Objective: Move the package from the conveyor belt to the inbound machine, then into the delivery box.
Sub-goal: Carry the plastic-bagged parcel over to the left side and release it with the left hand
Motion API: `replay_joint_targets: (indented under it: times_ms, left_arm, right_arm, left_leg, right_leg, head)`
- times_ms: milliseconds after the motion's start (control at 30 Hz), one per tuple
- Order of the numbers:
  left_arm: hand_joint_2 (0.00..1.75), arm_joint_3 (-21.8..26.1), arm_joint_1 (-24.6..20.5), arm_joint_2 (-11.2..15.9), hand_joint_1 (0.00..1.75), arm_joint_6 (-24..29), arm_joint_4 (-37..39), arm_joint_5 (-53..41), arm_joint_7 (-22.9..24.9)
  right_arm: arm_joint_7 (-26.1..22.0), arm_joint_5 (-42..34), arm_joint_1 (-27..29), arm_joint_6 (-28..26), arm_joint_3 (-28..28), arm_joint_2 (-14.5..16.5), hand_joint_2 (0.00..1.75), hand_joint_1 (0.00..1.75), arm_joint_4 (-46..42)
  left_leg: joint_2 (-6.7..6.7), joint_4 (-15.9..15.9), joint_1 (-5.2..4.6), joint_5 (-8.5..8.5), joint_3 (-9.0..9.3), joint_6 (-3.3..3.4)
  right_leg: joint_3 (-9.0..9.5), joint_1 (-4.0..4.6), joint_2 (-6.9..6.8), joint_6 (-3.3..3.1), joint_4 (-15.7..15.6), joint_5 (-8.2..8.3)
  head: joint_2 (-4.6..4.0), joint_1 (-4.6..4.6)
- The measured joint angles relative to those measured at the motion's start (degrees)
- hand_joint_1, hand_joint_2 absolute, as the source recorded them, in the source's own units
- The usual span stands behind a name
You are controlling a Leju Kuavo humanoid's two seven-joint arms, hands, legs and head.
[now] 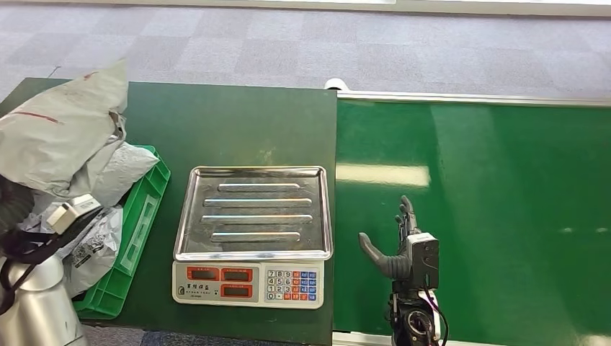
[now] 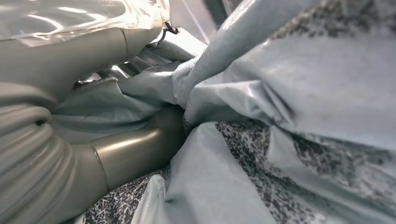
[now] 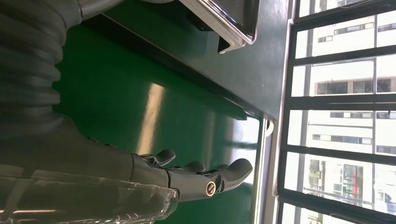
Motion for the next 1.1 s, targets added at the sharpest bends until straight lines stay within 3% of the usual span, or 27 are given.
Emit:
replay_joint_targets:
  times_ms: [167,400,600,667,800,867,933,967,1033,1100]
  left_arm:
    - [1.75,5.3,-0.5,0.1,1.75,0.0,1.4,1.5,0.0]
    - [1.75,8.7,-1.1,0.3,1.75,0.0,3.3,1.7,0.2]
    - [1.75,14.8,-4.7,2.1,1.75,0.0,13.3,-5.1,2.4]
    - [1.75,16.5,-5.8,2.7,1.75,0.1,19.3,-11.4,9.1]
    - [1.75,13.6,-6.4,6.6,1.75,0.1,33.1,-19.1,29.4]
    - [1.75,11.4,-6.7,8.6,1.21,0.1,38.7,-19.9,33.6]
    - [1.75,9.3,-6.9,10.3,0.42,-0.4,42.7,-19.8,36.1]
    - [1.75,8.2,-6.9,11.1,0.21,-1.1,44.2,-19.7,37.6]
    - [1.75,5.9,-6.9,12.5,0.03,-2.7,46.3,-19.5,40.7]
    - [1.75,3.7,-6.8,13.5,0.00,-3.4,47.7,-19.6,42.7]
  right_arm:
    - [0.6,0.1,-0.1,0.7,0.3,0.0,1.75,0.00,0.0]
    - [0.8,0.2,-0.1,0.8,0.5,0.0,1.75,0.00,0.0]
    - [1.0,0.5,-0.1,0.3,0.7,0.0,1.75,0.00,0.0]
    - [1.3,0.1,0.0,0.9,0.7,0.0,1.75,0.00,-0.2]
    - [1.9,-1.0,0.0,3.1,0.7,-0.1,1.75,0.00,-0.8]
    - [2.1,-1.2,0.0,3.7,0.7,-0.1,1.75,0.00,-1.1]
    - [2.2,-1.5,0.0,4.7,0.7,-0.1,1.75,0.00,-1.3]
    - [2.2,-1.7,0.0,5.4,0.7,-0.1,1.75,0.00,-1.4]
    - [2.3,-2.1,0.0,6.9,0.7,-0.1,1.75,0.00,-1.6]
    - [2.5,-2.0,0.0,7.6,0.7,-0.1,1.75,0.00,-1.6]
  left_leg:
    - [0.01,0.0,0.00,0.00,0.00,0.00]
    - [-0.01,0.0,0.00,0.00,0.00,0.00]
    - [0.01,0.0,0.01,0.01,0.08,-0.01]
    - [0.07,0.0,0.01,0.01,0.11,-0.01]
    - [0.14,0.0,0.01,0.01,0.14,-0.01]
    - [0.13,0.0,0.00,0.00,0.14,-0.01]
    - [0.16,0.0,0.00,-0.01,0.16,-0.01]
    - [0.18,0.0,0.00,-0.01,0.18,-0.02]
    - [0.18,0.0,0.00,-0.02,0.23,-0.02]
    - [0.17,-0.1,0.01,-0.02,0.29,-0.03]
  right_leg:
    - [0.01,0.00,0.01,0.00,0.0,0.00]
    - [0.02,0.00,0.01,0.00,0.0,0.00]
    - [0.05,0.01,0.04,-0.01,0.0,-0.01]
    - [0.06,0.01,0.09,-0.02,0.0,0.00]
    - [0.06,0.01,0.16,-0.01,0.0,0.01]
    - [0.07,0.01,0.16,-0.01,0.0,0.01]
    - [0.08,0.00,0.19,-0.01,0.0,0.01]
    - [0.09,0.00,0.21,-0.01,0.0,0.01]
    - [0.12,0.00,0.23,-0.02,0.0,0.00]
    - [0.17,0.01,0.23,-0.03,0.0,0.00]
  head:
    - [0.00,0.01]
    - [0.00,0.01]
    - [0.00,0.02]
    - [0.00,0.02]
    - [0.00,0.01]
    - [0.00,0.01]
    - [0.00,0.02]
    - [0.00,0.01]
    - [0.00,0.00]
    - [0.00,-0.01]
